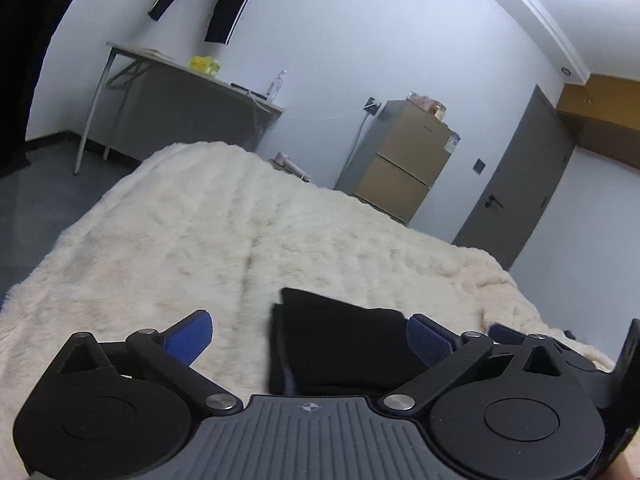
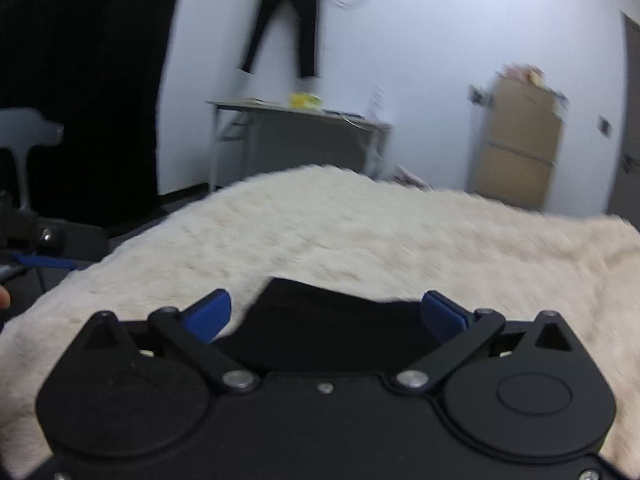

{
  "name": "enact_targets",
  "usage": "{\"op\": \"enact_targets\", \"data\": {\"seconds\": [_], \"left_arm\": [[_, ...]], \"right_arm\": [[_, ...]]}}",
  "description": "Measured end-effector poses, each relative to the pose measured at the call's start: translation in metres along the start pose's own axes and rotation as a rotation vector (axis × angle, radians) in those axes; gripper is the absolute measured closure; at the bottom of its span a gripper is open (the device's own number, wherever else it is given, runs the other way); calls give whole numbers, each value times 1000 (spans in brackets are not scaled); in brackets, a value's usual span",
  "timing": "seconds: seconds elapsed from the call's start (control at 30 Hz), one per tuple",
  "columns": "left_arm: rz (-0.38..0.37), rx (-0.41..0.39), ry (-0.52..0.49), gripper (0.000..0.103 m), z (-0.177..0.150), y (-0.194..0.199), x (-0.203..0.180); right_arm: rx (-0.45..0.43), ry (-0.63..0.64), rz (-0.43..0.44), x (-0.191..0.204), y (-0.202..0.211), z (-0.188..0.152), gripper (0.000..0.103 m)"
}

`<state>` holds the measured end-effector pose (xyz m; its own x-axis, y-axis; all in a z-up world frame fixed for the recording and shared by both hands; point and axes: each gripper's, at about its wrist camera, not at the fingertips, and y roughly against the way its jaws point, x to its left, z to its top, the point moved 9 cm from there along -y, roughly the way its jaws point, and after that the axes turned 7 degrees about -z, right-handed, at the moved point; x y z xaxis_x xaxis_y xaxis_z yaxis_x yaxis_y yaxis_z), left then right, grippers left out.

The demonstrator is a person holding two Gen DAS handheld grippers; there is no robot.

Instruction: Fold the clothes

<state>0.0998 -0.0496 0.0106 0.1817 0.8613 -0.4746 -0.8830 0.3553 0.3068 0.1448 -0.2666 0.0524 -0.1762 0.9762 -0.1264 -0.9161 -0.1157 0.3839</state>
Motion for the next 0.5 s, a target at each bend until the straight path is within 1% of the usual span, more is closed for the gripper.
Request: {"op": "enact_targets", "data": {"seconds": [0.07, 0.13, 0.17, 0.2, 0.27, 0.33, 0.43, 0.5], "left_arm": [[93, -1, -1, 0, -3, 5, -12], [119, 61, 5, 0, -15, 6, -18], [120, 73, 9, 0, -17, 8, -17], [112, 111, 25, 0, -27, 10, -19], [85, 161, 45, 0, -41, 11, -20], [70, 235, 44, 0, -61, 8, -24], [80, 249, 19, 0, -66, 6, -23], [100, 266, 30, 0, -70, 6, -17]], "right_arm": [[29, -18, -6, -10, 11, -5, 0], [75, -14, -6, -13, 18, -16, 0], [109, -30, -14, -16, 20, -23, 0], [144, -46, -21, -18, 22, -30, 0], [192, -88, -33, -21, 26, -38, 0], [239, -128, -32, -22, 26, -42, 0], [317, -133, -17, -19, 24, -50, 0], [340, -125, -31, -18, 26, -55, 0]]}}
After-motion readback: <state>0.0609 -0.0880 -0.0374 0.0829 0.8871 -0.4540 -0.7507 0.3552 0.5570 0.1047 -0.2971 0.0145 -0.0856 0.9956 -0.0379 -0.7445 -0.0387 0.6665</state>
